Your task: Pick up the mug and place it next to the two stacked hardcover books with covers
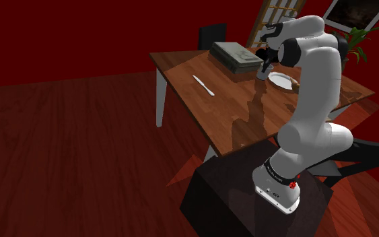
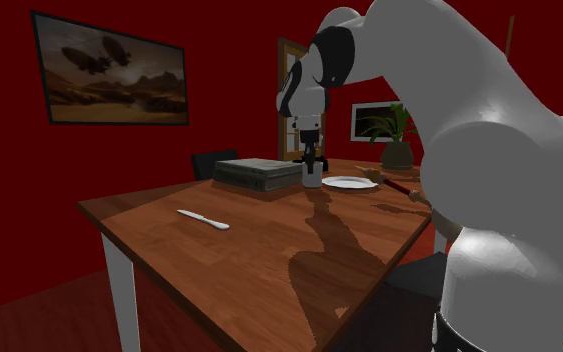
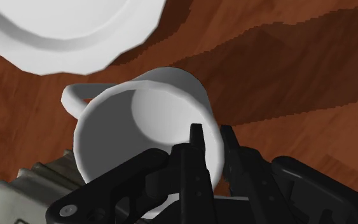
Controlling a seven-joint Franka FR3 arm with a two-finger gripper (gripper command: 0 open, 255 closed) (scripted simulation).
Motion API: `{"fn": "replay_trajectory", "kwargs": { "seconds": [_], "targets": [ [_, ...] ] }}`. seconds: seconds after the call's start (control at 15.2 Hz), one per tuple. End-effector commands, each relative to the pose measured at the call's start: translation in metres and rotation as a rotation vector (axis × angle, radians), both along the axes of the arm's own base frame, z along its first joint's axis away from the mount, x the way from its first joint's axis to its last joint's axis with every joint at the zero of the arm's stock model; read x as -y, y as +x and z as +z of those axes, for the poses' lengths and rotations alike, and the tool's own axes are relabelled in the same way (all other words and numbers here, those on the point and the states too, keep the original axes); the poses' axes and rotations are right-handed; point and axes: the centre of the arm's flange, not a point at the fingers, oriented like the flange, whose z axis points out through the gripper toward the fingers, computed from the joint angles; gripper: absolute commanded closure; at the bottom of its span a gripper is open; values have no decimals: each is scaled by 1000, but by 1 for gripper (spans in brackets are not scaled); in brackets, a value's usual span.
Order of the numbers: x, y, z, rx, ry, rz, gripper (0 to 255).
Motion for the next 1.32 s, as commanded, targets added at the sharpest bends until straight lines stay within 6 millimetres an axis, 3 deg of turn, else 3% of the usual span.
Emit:
{"fn": "replay_trajectory", "kwargs": {
  "seconds": [0.0,0.07,0.13,0.46,0.73,1.25],
  "targets": [
    [0,0,0,0,0,0,255],
    [0,0,0,0,0,0,255],
    [0,0,0,0,0,0,0],
    [0,0,0,0,0,0,0],
    [-4,1,50,0,0,0,0],
    [-4,1,50,0,0,0,0]
  ]
}}
